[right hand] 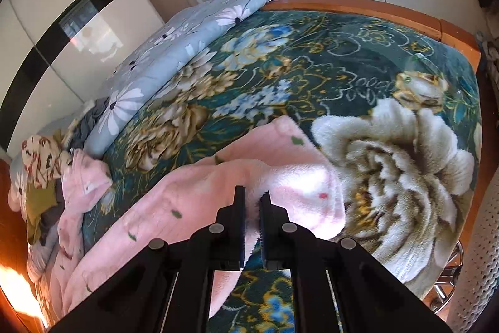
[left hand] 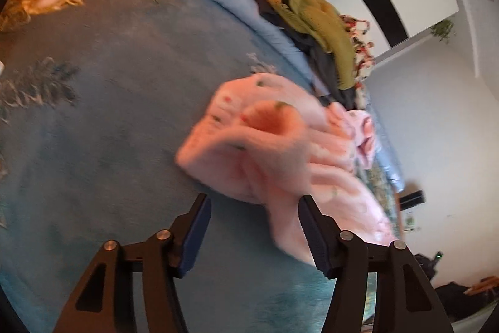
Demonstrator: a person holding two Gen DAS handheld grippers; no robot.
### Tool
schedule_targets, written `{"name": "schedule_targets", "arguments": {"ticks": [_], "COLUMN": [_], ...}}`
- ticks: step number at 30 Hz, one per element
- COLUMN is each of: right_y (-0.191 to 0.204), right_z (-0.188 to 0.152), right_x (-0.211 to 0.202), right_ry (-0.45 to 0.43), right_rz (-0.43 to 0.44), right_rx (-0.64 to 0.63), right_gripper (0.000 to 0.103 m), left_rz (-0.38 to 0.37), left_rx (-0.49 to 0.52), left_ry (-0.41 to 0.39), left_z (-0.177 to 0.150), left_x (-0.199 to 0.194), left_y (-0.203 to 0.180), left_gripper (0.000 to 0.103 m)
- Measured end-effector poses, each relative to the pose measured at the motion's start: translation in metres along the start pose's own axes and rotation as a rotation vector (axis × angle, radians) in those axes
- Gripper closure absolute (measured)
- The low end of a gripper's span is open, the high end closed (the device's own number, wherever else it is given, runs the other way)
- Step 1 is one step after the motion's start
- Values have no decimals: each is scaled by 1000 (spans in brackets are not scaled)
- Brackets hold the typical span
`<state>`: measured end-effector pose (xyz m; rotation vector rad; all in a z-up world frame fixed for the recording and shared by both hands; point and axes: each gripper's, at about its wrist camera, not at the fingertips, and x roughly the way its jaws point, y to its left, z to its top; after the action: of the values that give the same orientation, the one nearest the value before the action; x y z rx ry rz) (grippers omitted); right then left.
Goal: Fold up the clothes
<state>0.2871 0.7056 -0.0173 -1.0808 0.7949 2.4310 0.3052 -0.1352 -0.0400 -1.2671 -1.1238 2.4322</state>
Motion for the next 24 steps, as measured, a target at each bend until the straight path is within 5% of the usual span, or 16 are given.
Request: {"name": "schedule_targets", "arguments": {"ticks": [4,8,10,12,16,20,24], "right_y": [1,-3,-4,-3,8,34,43], "right_z": [-4,-10,-12,-12,1,27,23], "right_x": [-2,-1,0,2,-1,-34,-70], "right_ry": [8,19,26,31,10,-87,-175], "right_rz": [0,4,4,0,31,141,224], "right_rx": [-10,-3,-4,-10,-9,-45,-104], "right_gripper": [96,96,96,96,96,96,96], "left_rz": [-45,127,144,139,109,16,82], "left_rx": [-18,-1,-23,-45,-15,114,195], "left_ry": [-34,-42,-38,-42,-117,-267,-268], "left_z": [13,28,29,34,61,89,62], "left_x": [4,21,25,24,2,-62,-93], "left_y": [-16,-27,-22,-19,-38,-94,-96], "left_gripper": [35,39,81,87,89,88,88]}}
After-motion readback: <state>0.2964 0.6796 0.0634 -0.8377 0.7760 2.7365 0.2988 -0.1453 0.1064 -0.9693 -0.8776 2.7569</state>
